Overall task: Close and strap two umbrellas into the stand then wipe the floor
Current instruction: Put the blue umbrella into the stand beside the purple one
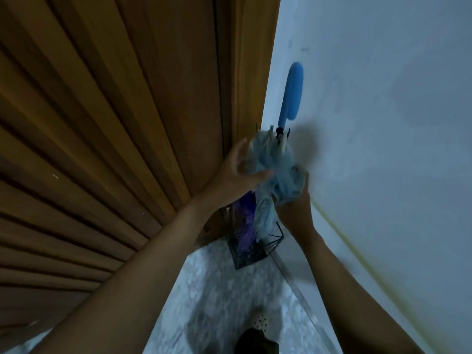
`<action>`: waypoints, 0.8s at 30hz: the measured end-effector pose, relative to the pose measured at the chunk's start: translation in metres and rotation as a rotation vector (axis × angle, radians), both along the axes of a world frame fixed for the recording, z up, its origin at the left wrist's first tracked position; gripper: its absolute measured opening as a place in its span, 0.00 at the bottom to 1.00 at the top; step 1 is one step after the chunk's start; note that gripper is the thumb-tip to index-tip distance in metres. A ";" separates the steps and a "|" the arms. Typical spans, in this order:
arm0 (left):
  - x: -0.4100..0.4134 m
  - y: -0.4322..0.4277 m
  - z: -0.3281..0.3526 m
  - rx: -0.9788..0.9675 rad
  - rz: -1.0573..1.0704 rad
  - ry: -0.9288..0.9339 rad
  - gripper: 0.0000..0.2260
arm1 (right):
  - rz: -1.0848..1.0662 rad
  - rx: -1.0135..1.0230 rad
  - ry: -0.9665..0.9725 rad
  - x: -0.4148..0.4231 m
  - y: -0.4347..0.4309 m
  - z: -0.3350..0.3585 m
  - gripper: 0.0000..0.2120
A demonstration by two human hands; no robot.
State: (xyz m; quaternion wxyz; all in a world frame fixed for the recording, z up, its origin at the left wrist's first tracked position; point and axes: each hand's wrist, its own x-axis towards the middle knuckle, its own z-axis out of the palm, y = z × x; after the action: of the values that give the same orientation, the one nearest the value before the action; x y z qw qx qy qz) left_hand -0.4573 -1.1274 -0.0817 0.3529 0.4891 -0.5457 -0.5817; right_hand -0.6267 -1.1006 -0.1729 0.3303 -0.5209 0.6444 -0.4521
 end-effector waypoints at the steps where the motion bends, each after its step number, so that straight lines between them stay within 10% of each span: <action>1: -0.005 -0.007 -0.014 -0.001 -0.015 0.000 0.45 | 0.011 -0.026 0.018 0.001 -0.003 -0.009 0.23; 8: -0.046 -0.035 -0.132 0.032 -0.037 -0.074 0.24 | 0.063 0.079 -0.014 -0.015 -0.026 -0.126 0.15; 12: -0.053 -0.039 -0.193 -0.034 0.057 -0.194 0.24 | 0.124 0.217 0.071 -0.025 -0.026 -0.168 0.26; 24: -0.058 -0.038 -0.282 0.056 0.010 -0.220 0.23 | 0.076 0.390 0.061 -0.023 -0.019 -0.224 0.16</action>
State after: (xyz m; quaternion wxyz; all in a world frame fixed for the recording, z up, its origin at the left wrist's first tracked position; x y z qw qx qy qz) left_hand -0.5154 -1.1655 -0.3637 0.2802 0.5622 -0.5623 -0.5377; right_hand -0.6496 -1.1198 -0.3969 0.4222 -0.4843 0.7093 -0.2900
